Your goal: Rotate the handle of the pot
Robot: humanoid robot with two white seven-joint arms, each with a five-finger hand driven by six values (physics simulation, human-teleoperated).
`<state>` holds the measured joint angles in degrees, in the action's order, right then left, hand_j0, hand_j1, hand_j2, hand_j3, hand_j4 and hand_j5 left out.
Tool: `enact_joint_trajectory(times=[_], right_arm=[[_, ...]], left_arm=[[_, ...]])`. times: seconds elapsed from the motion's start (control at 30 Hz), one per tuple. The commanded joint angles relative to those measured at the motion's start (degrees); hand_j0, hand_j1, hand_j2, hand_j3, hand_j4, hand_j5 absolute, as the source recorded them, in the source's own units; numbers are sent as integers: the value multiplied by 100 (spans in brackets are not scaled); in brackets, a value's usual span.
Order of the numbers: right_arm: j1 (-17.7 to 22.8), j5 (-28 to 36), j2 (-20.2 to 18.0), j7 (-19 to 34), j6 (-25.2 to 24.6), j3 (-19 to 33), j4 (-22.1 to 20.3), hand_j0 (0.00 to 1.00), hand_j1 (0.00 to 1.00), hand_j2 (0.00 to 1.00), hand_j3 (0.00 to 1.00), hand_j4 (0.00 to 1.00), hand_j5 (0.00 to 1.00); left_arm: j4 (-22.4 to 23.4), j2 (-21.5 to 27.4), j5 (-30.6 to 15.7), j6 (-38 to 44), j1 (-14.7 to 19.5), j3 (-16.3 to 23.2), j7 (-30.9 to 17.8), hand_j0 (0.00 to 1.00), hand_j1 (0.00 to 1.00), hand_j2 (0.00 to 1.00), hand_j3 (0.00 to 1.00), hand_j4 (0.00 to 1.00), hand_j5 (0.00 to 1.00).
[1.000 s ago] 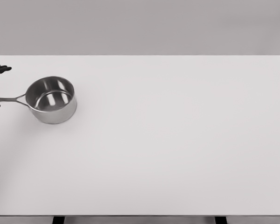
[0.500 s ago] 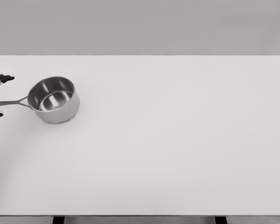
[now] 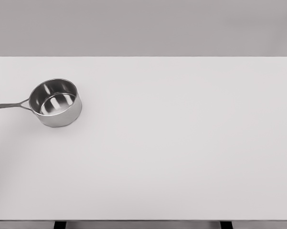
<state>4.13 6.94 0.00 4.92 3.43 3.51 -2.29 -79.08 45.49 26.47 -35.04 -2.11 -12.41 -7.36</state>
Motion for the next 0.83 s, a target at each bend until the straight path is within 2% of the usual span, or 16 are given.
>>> enact_joint_trajectory(times=[0.0, 0.23, 0.37, 0.47, 0.53, 0.57, 0.63, 0.8], right_arm=[[0, 0, 0, 0, 0, 0, 0, 100, 100, 100, 100, 100, 100], [0, 0, 0, 0, 0, 0, 0, 100, 100, 100, 100, 100, 100], [0, 0, 0, 0, 0, 0, 0, 100, 100, 100, 100, 100, 100], [0, 0, 0, 0, 0, 0, 0, 100, 100, 100, 100, 100, 100], [0, 0, 0, 0, 0, 0, 0, 100, 100, 100, 100, 100, 100], [0, 0, 0, 0, 0, 0, 0, 100, 100, 100, 100, 100, 100], [0, 0, 0, 0, 0, 0, 0, 100, 100, 100, 100, 100, 100], [0, 0, 0, 0, 0, 0, 0, 100, 100, 100, 100, 100, 100]], left_arm=[[-353, -14, -212, 4, 0, -174, 6, 100, 100, 100, 100, 100, 100], [-1847, -207, -265, 4, -70, -139, -3, 100, 100, 100, 100, 100, 100], [-2410, -392, -203, 4, -141, -42, -38, 100, 100, 100, 100, 100, 100], [-2419, -462, -194, 4, -88, 335, -55, 100, 100, 100, 100, 100, 100], [-2419, -488, 77, 4, -9, 670, -55, 100, 100, 100, 100, 100, 100], [-2419, -620, 315, 4, 96, 758, -55, 100, 100, 100, 100, 100, 100], [-2419, -673, 473, 4, 132, 933, -55, 100, 100, 100, 100, 100, 100], [-2410, -655, 509, 4, 141, 960, -55, 100, 100, 100, 100, 100, 100]])
